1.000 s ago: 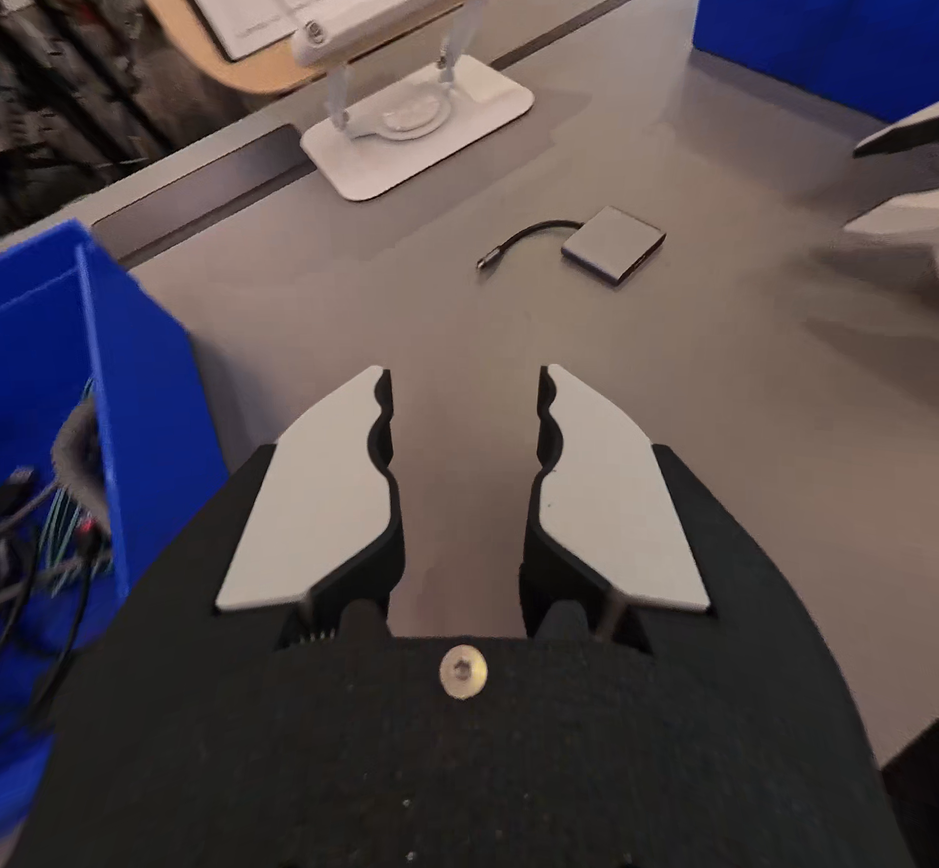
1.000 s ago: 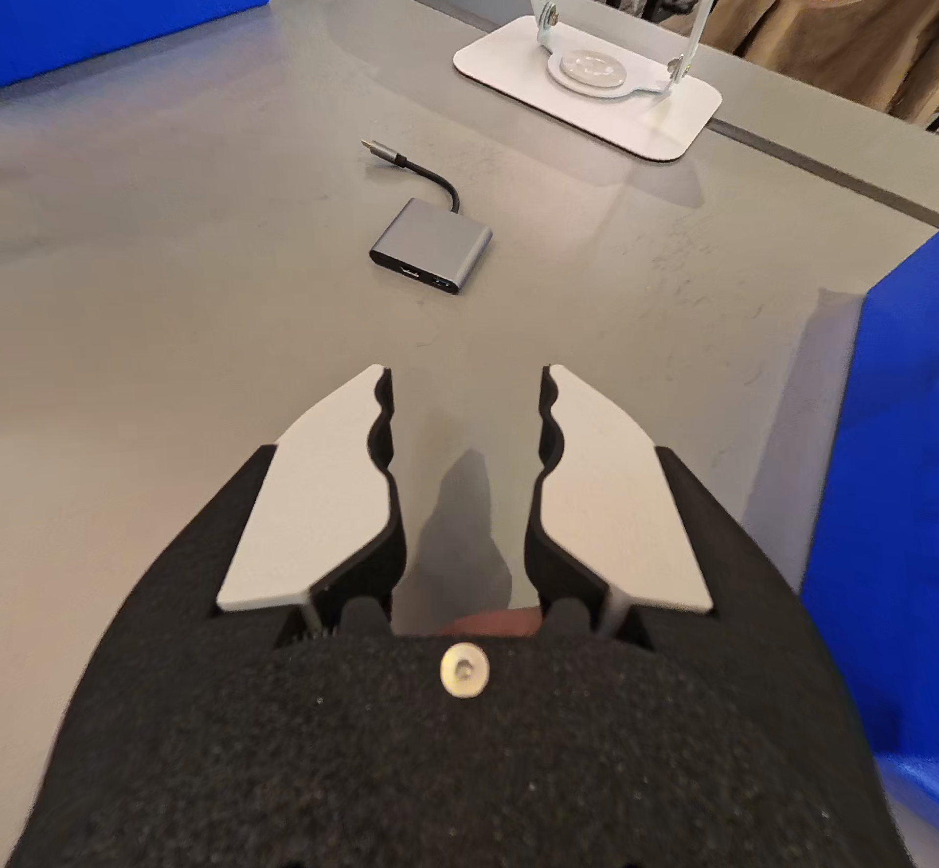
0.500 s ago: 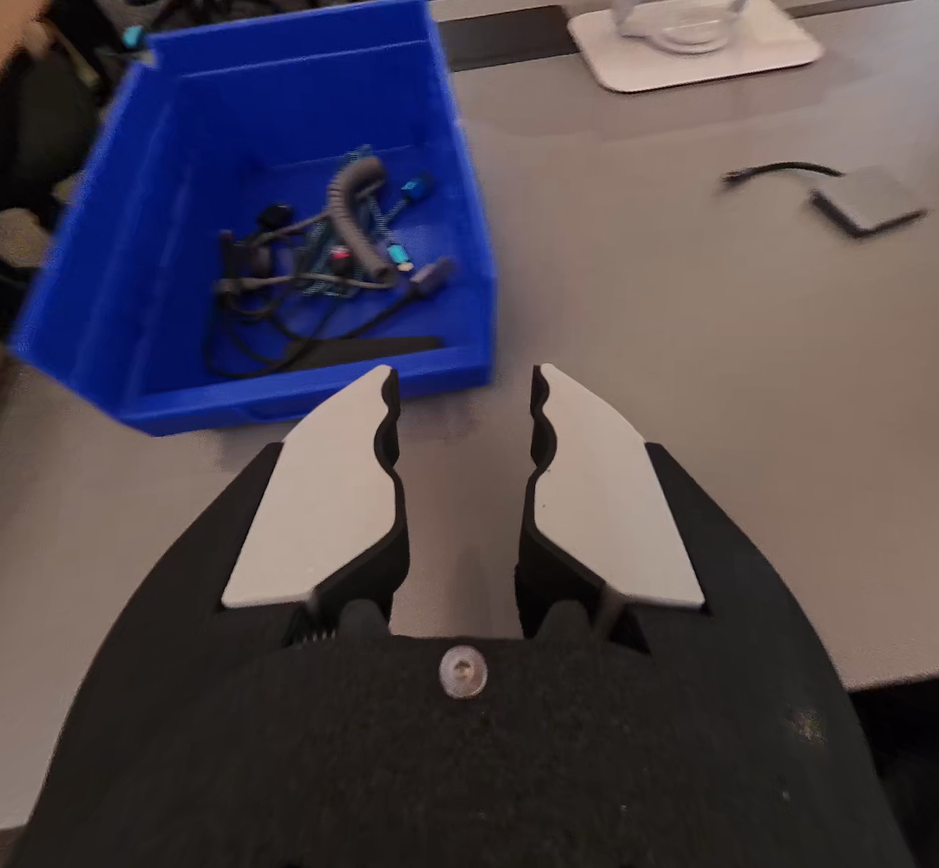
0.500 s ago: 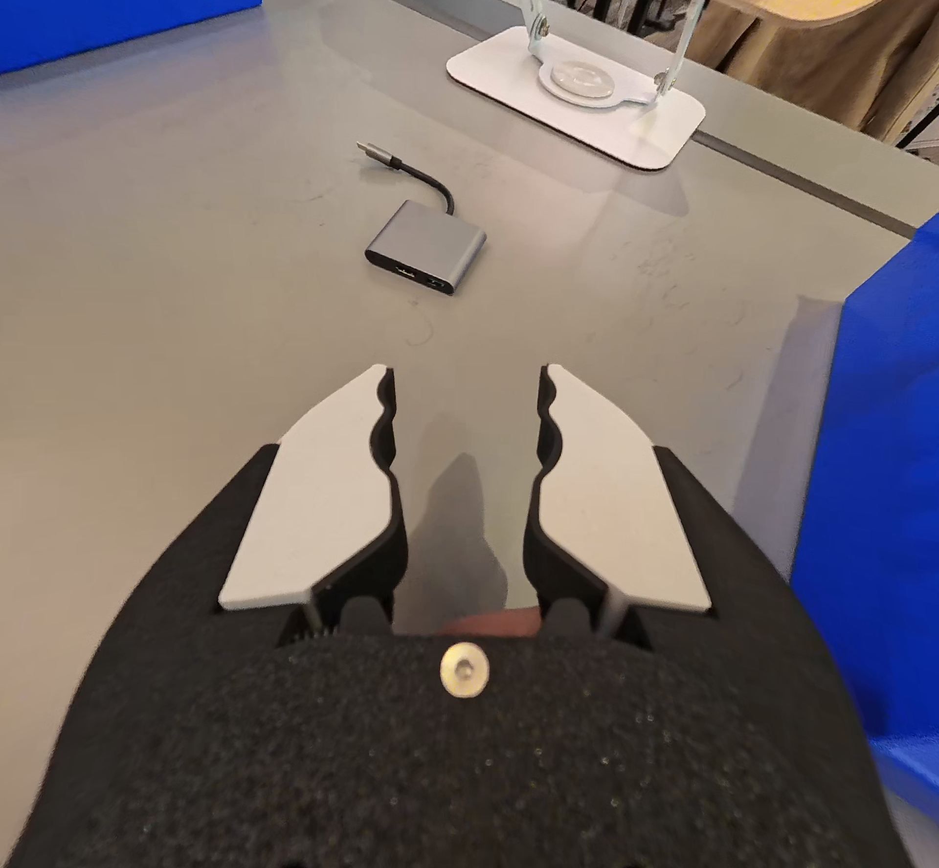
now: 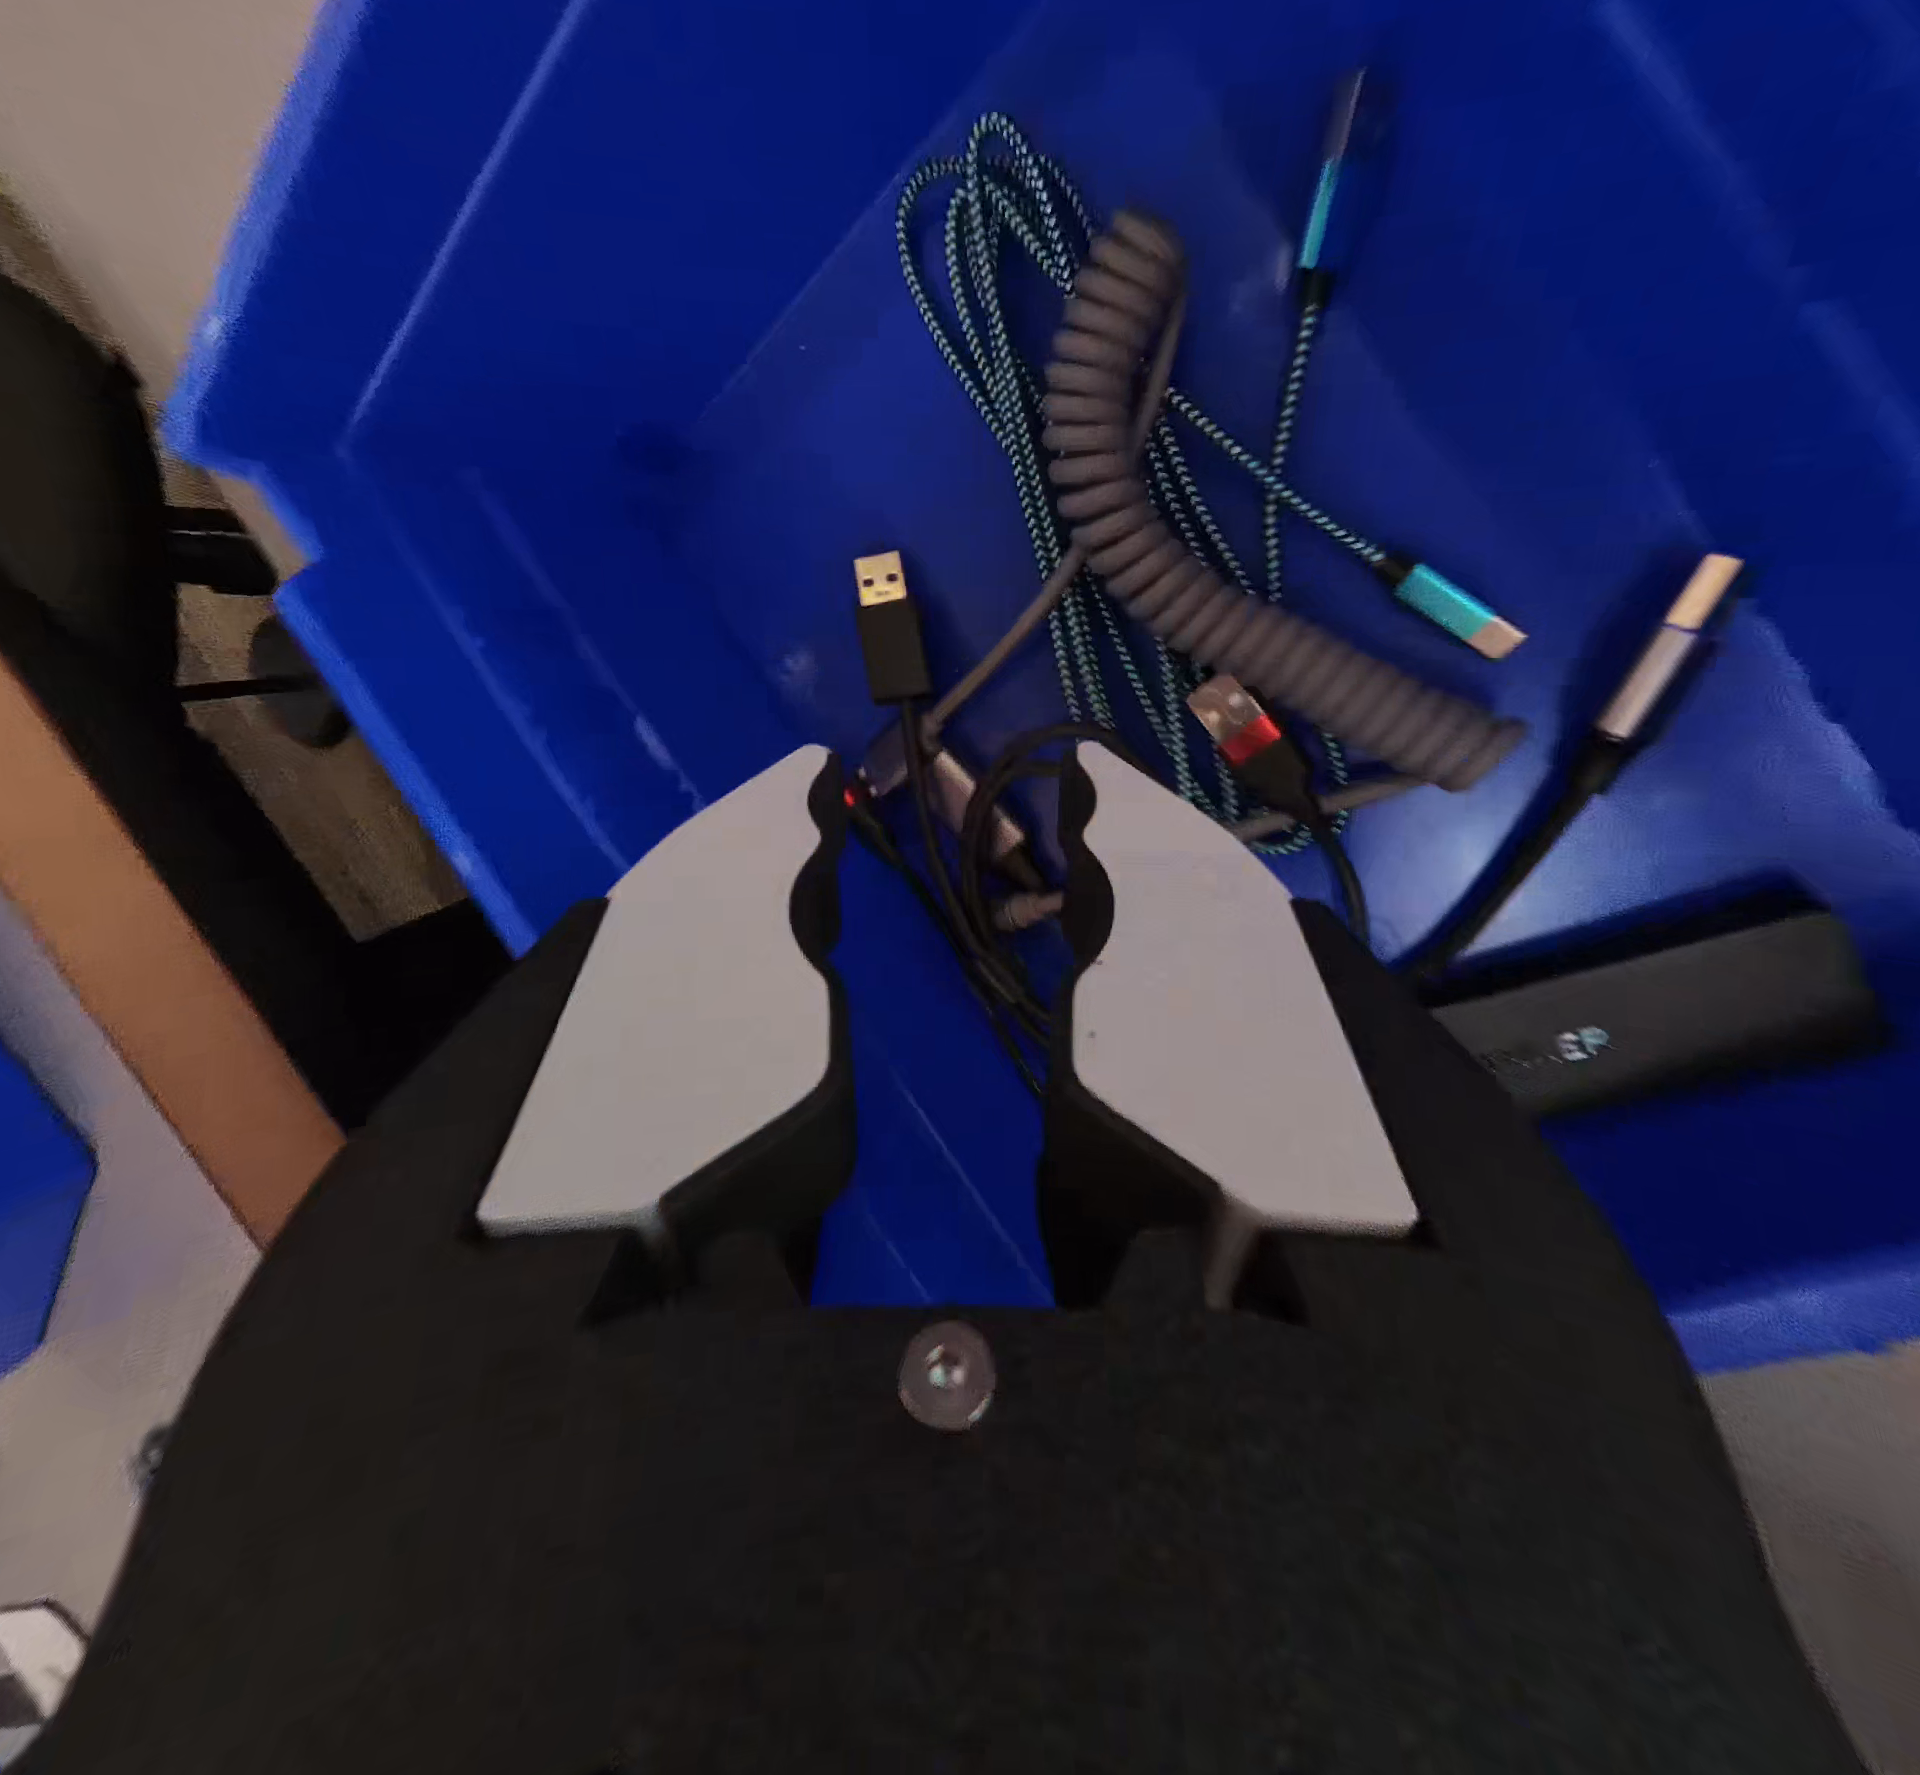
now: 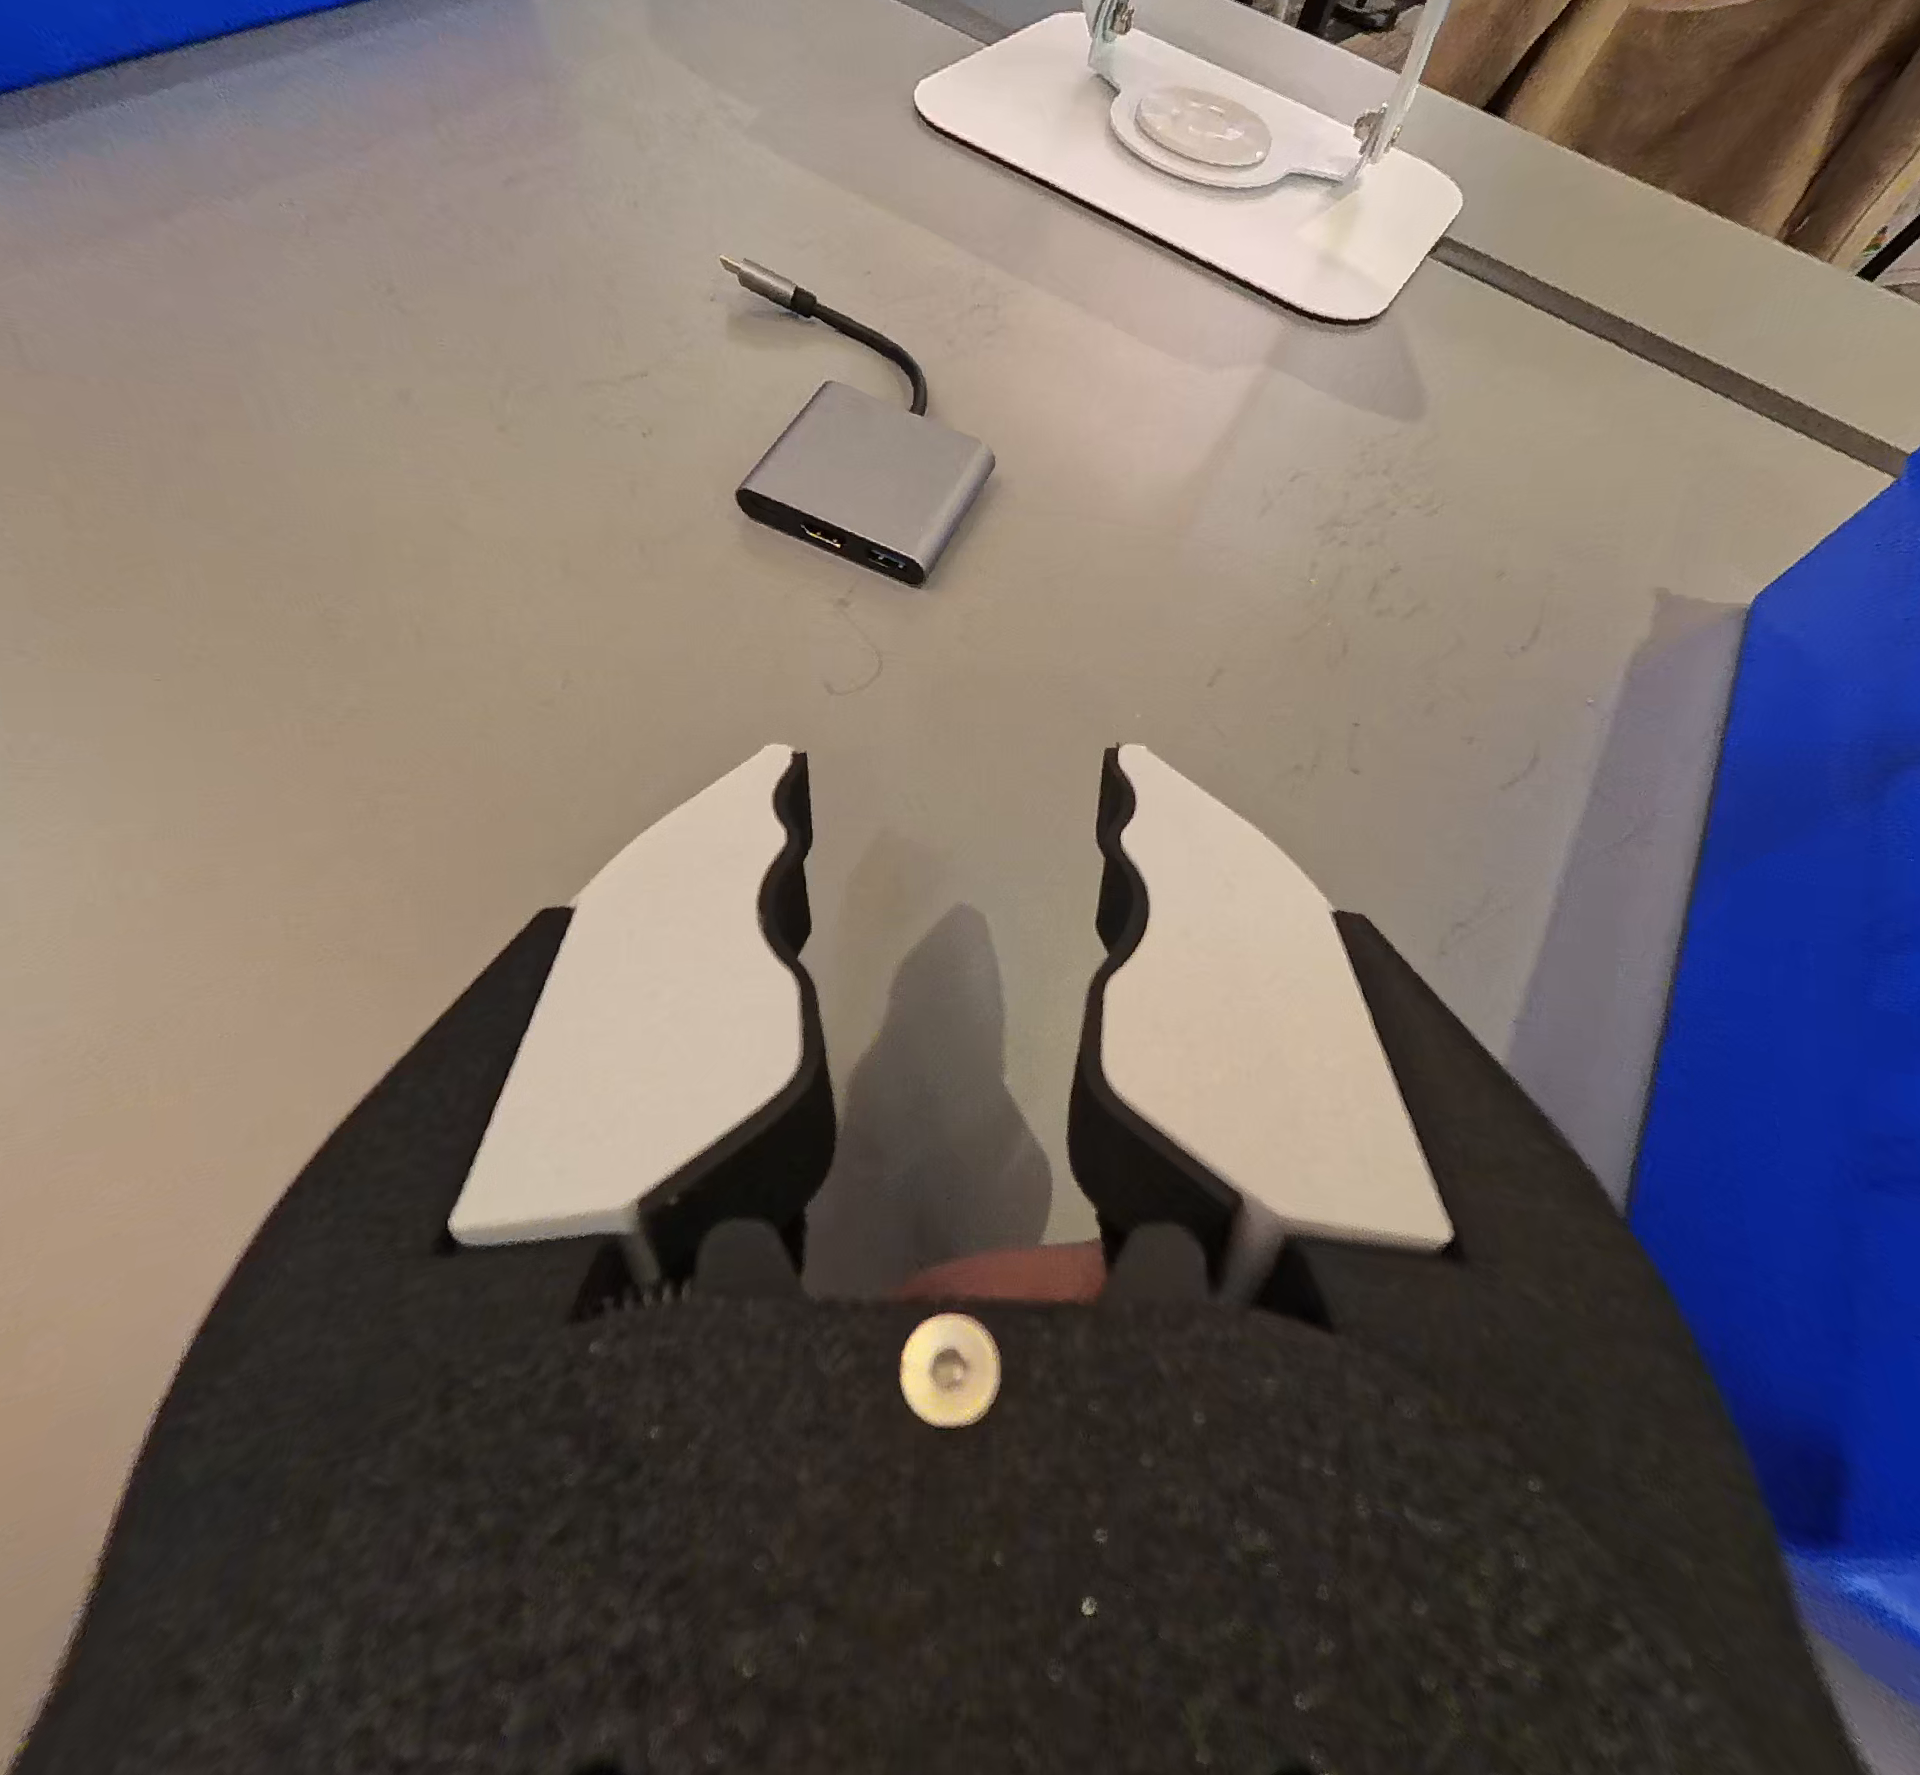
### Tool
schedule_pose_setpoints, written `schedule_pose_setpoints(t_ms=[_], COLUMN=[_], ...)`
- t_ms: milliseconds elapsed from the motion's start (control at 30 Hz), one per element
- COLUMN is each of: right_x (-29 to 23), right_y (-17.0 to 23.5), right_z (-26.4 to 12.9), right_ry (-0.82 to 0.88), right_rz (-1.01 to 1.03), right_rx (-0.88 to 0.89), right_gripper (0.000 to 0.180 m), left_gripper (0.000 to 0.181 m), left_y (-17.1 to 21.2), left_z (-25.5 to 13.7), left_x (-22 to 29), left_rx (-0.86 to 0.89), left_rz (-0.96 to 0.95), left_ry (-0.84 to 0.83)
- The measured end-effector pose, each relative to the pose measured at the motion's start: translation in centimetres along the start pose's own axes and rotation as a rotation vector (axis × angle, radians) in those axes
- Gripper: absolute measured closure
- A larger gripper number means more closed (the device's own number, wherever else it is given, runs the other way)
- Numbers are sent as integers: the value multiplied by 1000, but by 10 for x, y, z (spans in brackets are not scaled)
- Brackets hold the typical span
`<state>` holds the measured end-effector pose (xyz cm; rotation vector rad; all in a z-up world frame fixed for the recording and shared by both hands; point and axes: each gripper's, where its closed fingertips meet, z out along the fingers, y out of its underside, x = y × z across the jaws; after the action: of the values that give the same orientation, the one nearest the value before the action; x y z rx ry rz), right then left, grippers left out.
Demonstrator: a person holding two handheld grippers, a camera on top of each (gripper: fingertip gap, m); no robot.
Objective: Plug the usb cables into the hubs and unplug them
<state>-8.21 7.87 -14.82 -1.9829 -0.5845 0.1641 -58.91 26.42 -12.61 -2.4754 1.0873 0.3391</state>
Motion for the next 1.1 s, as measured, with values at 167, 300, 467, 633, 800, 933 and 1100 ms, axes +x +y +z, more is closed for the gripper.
schedule_pose_setpoints(t_ms=[167, 300, 467, 633, 800, 933, 1100], right_x=[0, 0, 0, -1, 0, -1, -2], right_y=[1, 2, 3, 3, 2, 1, 1], right_z=[1, 2, 3, 3, 2, 1, 1], right_ry=[-1, -10, -12, -8, -7, 1, 11], right_rz=[-2, 13, 8, -6, 3, -12, -30], right_rx=[-9, -14, -23, -26, -15, -12, -12], right_gripper=[127, 128, 128, 129, 129, 130, 130], left_gripper=[140, 138, 153, 164, 164, 165, 165], left_y=[8, 6, 15, 11, -26, -59, -85], left_z=[40, 59, 72, 63, -16, -133, -278], left_x=[-21, -25, -25, -25, -27, -30, -14], left_rx=[-216, -273, -332, -267, 39, 343, 619], left_rz=[75, 22, -22, -59, -96, -73, -6], left_ry=[-31, -10, 3, 8, 0, -40, -64])
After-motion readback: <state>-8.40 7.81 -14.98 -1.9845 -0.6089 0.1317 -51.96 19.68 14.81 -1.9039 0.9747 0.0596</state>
